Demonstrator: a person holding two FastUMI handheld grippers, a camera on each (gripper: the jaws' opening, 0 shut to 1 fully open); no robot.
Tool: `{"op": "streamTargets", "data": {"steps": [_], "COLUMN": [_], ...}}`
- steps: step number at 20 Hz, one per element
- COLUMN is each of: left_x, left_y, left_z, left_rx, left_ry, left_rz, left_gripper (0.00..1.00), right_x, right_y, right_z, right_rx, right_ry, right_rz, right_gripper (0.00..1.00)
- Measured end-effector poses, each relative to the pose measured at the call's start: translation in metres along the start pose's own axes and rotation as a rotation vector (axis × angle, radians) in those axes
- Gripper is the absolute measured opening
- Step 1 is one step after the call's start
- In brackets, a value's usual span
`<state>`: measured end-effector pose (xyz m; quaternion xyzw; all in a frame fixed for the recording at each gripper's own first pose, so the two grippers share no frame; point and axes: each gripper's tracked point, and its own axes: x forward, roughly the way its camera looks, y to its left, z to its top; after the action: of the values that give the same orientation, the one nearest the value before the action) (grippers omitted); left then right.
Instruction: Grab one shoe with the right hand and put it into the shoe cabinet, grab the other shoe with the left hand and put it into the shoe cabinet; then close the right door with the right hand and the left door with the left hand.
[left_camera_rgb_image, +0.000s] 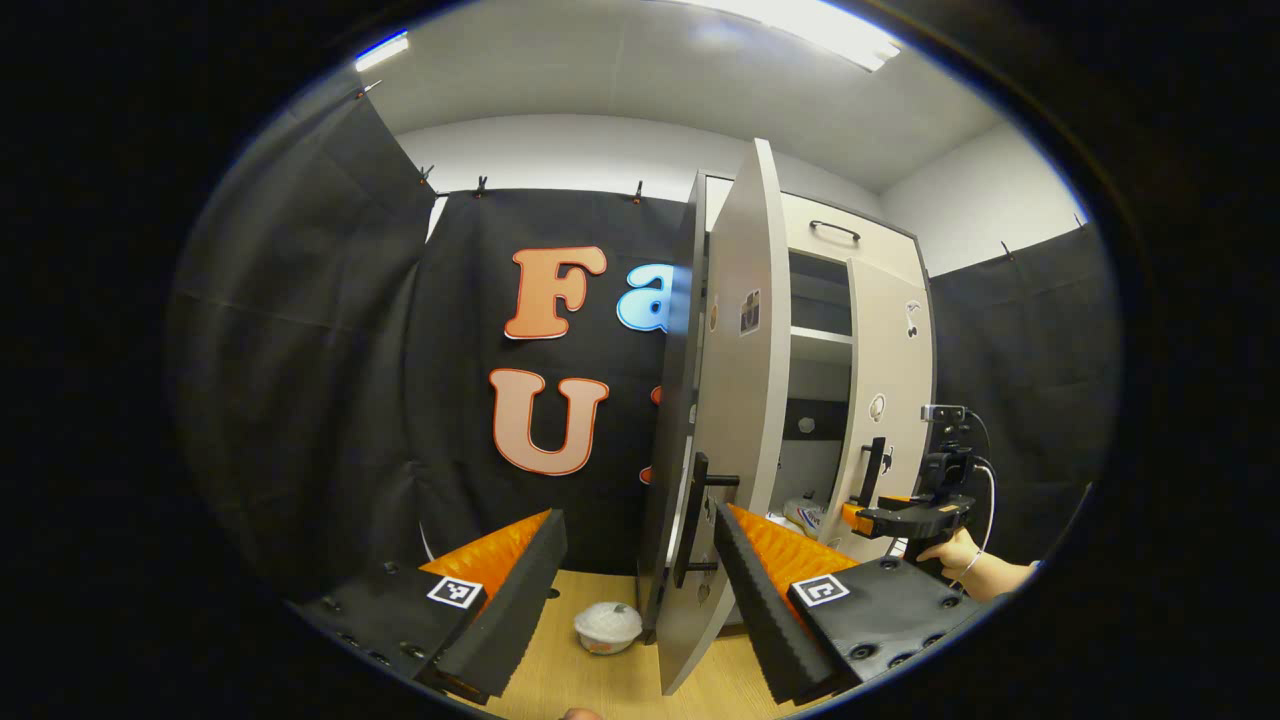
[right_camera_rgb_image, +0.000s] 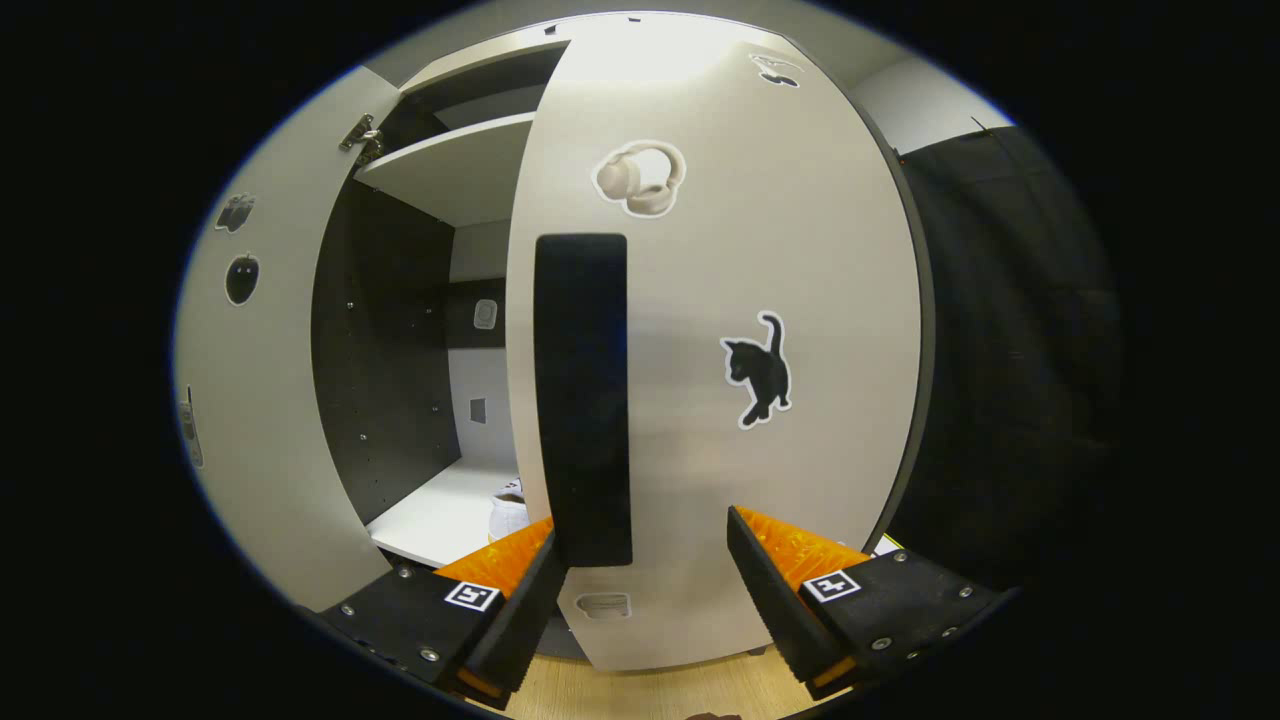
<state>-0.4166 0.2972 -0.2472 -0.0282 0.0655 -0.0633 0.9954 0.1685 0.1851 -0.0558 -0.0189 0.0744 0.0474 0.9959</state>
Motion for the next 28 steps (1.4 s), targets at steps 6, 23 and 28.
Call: {"op": "streamTargets", "data": {"steps": [6, 23, 28], "left_x": [0.034, 0.063, 0.072], "left_y": [-0.012, -0.047, -0.090], "left_z": [-0.026, -0.062, -0.067], "left_rx": [-0.014, -0.046, -0.028], "left_ry": [0.046, 0.133, 0.134], "left_rz": [-0.108, -0.141, -0.186], "left_gripper": [0.96, 0.96, 0.92], "right_x": [-0.079, -0.193, -0.203], "right_y": [0.006, -0.015, -0.023], "right_z": [0.031, 0.071, 0.072], "right_rx": [-0.031, -0.046, -0.037], "right_ry": [-0.037, -0.109, -0.122], "right_rz": [0.025, 0.060, 0.083], "right_gripper": [0.94, 0.95, 0.95]}}
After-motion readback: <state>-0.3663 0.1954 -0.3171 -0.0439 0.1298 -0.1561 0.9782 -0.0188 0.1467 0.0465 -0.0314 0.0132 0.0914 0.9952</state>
